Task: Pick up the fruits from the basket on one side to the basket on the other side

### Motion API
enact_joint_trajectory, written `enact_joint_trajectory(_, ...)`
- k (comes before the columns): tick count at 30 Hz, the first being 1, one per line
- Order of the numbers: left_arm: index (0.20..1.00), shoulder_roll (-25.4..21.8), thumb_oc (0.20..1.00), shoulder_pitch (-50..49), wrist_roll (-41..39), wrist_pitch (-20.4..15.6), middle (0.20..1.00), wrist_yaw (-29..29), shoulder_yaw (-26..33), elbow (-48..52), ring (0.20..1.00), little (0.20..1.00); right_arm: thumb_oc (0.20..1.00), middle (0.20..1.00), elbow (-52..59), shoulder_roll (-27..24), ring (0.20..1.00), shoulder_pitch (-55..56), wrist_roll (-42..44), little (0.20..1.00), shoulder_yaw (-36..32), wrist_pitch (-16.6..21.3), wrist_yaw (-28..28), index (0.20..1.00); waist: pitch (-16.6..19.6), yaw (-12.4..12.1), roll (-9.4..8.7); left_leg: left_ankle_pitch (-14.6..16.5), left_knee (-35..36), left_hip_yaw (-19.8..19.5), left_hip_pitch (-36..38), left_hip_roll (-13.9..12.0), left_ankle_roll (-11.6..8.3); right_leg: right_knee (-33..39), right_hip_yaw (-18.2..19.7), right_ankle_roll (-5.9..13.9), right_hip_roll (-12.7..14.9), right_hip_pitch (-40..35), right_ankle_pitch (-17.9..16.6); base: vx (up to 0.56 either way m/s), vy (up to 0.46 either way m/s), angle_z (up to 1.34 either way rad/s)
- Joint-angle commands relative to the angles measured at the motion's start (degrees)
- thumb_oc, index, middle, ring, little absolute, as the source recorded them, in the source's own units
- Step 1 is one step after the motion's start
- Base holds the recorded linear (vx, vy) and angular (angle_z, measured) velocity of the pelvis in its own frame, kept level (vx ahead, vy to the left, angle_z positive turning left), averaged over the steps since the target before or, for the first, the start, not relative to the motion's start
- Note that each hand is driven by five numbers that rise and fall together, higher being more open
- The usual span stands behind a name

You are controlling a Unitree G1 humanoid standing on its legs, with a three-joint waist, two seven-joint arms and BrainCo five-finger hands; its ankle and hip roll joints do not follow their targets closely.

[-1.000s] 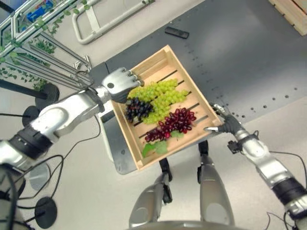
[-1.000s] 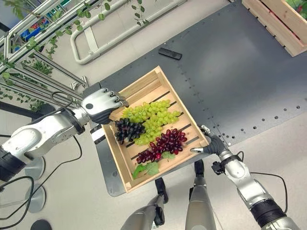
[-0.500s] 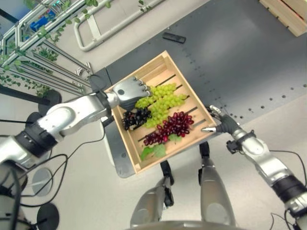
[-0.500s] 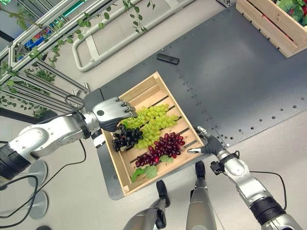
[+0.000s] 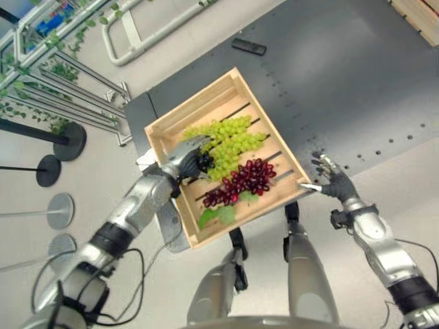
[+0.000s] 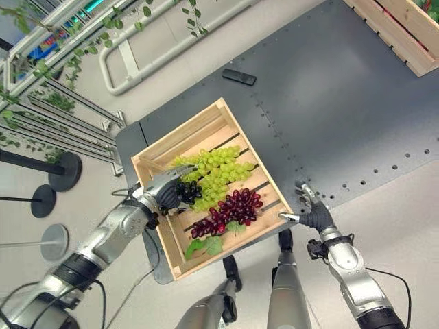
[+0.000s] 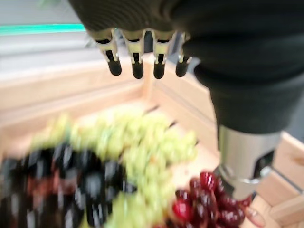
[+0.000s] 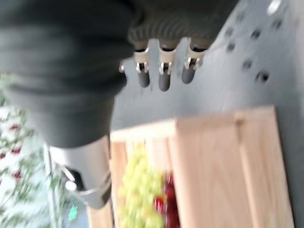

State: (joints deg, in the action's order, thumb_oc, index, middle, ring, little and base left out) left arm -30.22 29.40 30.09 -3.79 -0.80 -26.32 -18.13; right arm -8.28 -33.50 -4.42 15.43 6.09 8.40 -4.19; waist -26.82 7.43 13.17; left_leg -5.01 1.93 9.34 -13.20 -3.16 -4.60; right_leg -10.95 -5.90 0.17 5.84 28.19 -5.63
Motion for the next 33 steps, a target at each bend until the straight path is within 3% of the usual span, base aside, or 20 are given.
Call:
enact_joint_trajectory(1, 1.000, -1.2, 1.000, 3.8, -0.8, 1.2, 1.000, -1.8, 0.3, -0.9, 1.000, 1.000, 1.000, 1.000, 3.8, 1.9, 1.000, -1.2, 0.6, 1.000, -1.8, 3.7, -3.6, 1.000, -0.5, 0.8, -3.86, 3.2, -6.3, -0.1, -3.7, 0.9, 1.24, 1.5, 0.0, 5.29, 1.0, -4.3, 3.1, 0.00, 0.000, 0.00)
enact_joint_trajectory(9, 1.000, 4.5, 1.000, 7.6, 3.7, 3.7, 1.000, -3.5, -3.7, -7.2, 1.000, 1.000, 1.000, 1.000, 3.0, 2.2, 1.000, -3.2, -0.4, 1.000, -1.3, 4.7, -7.3, 1.000, -2.9, 1.6, -4.07, 4.2, -8.6, 0.5, -7.4, 1.0, 1.50, -1.0, 1.1, 4.97, 1.1, -0.2, 3.9, 0.00, 0.003, 0.00)
enact_joint_trajectory(14, 1.000, 5.1, 1.000, 11.0, 8.2, 5.4, 1.000, -5.7, -5.6, -11.6, 1.000, 1.000, 1.000, 1.000, 3.4, 1.7, 1.000, -4.0, -0.6, 1.000, 0.1, 5.3, -8.1, 1.000, -3.0, 1.9, -3.79, 4.3, -8.8, 1.0, -9.2, 1.2, 1.48, -1.3, 1.4, 4.99, 1.2, 2.1, 3.9, 0.01, 0.007, -0.05)
enact_joint_trajectory(19, 1.000, 5.4, 1.000, 12.0, 8.0, 5.5, 1.000, -5.8, -5.8, -11.3, 1.000, 1.000, 1.000, 1.000, 3.4, 1.6, 1.000, -4.3, -0.8, 1.000, 0.2, 5.5, -8.8, 1.000, -3.0, 1.8, -3.29, 4.3, -8.7, 1.0, -10.1, 1.3, 1.47, -1.3, 1.7, 5.02, 1.2, 3.2, 3.9, 0.02, -0.001, -0.06)
enact_joint_trajectory(33, 1.000, 14.4, 1.000, 14.7, 7.4, 8.8, 1.000, -5.8, -8.9, -23.9, 1.000, 1.000, 1.000, 1.000, 2.3, 2.4, 1.000, -7.2, -0.9, 1.000, 1.5, 6.2, -12.4, 1.000, -3.0, 2.8, -2.90, 4.6, -8.7, 1.8, -11.6, 1.9, 1.62, -1.9, 2.7, 4.90, 1.0, 5.8, 3.9, 0.00, 0.001, 0.00)
